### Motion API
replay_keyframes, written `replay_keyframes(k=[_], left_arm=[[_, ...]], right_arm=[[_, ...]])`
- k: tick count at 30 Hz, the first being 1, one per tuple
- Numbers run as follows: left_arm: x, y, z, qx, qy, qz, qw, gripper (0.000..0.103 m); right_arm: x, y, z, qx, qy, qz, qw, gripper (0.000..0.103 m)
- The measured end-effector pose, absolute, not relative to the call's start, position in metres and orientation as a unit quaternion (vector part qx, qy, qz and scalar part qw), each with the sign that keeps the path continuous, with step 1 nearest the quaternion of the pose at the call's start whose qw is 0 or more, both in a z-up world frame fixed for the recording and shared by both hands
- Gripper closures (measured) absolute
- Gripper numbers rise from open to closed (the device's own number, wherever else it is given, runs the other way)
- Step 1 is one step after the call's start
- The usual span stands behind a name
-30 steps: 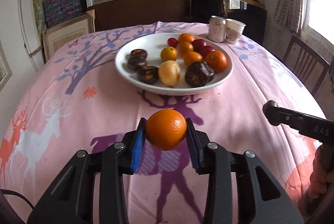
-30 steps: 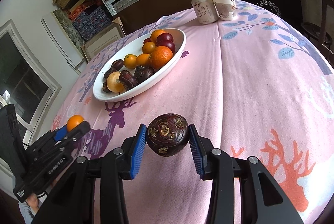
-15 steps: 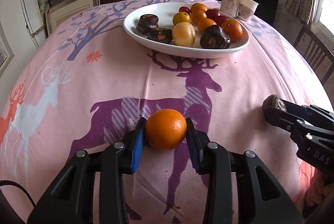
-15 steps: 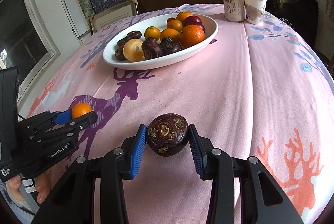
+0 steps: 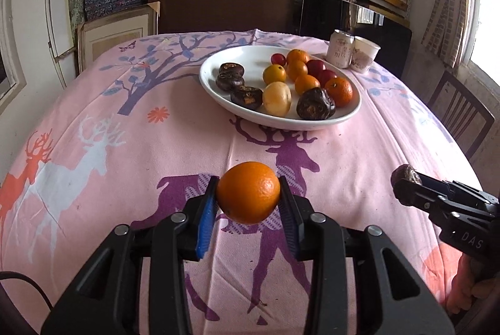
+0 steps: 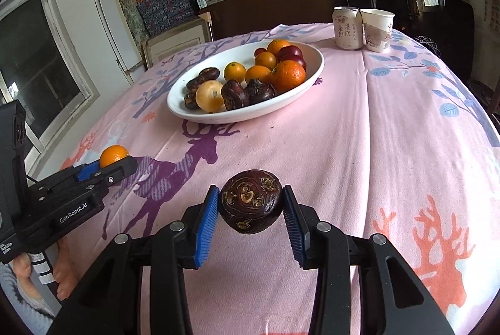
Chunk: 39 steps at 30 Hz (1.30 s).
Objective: Organize fruits
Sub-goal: 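Place the orange on the plate with the left tool while the right places the mangosteen there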
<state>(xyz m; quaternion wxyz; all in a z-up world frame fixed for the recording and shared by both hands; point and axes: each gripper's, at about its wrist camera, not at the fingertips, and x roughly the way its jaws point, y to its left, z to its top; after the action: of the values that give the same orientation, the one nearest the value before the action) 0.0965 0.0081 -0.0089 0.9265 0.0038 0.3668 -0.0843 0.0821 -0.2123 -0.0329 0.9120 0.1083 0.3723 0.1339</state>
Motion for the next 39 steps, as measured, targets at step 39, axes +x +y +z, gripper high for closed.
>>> replay_keyframes(k=[39], left_arm=[[0.344, -0.015, 0.011, -0.032, 0.4, -0.107, 0.91, 0.044]], right_arm=[[0.256, -0.15, 0.014, 0.036, 0.36, 0.146, 0.921, 0.042]])
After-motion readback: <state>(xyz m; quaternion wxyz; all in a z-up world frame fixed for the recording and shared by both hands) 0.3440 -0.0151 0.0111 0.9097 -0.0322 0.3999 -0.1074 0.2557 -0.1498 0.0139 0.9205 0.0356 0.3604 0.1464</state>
